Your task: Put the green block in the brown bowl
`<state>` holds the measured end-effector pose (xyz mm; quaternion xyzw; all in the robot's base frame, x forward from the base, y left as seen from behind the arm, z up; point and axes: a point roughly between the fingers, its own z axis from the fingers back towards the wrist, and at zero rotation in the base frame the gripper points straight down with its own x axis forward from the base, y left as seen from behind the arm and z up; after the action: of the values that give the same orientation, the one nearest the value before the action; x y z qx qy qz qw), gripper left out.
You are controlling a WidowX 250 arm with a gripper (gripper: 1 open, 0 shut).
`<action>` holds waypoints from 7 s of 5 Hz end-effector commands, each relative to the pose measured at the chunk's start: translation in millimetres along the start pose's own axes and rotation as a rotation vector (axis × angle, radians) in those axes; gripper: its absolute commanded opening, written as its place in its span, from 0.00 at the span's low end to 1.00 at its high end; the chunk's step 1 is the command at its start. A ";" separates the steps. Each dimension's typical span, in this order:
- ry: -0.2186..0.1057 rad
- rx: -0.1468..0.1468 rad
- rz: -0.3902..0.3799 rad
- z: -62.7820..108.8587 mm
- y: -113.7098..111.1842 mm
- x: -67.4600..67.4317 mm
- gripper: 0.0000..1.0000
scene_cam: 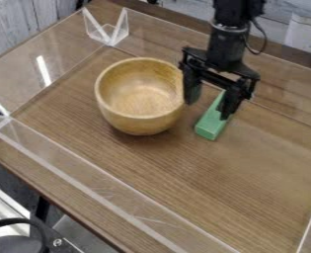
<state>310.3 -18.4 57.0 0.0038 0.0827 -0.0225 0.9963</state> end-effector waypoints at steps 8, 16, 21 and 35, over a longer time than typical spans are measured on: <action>-0.044 -0.039 -0.058 -18.9 -11.2 58.2 0.00; -0.076 -0.100 -0.165 -19.2 -31.3 70.1 0.00; -0.238 -0.096 -0.165 79.3 -15.0 38.1 0.00; -0.115 -0.028 0.120 16.3 136.1 -36.4 0.00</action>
<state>280.6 113.7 65.7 -0.0144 0.0478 0.0323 0.9982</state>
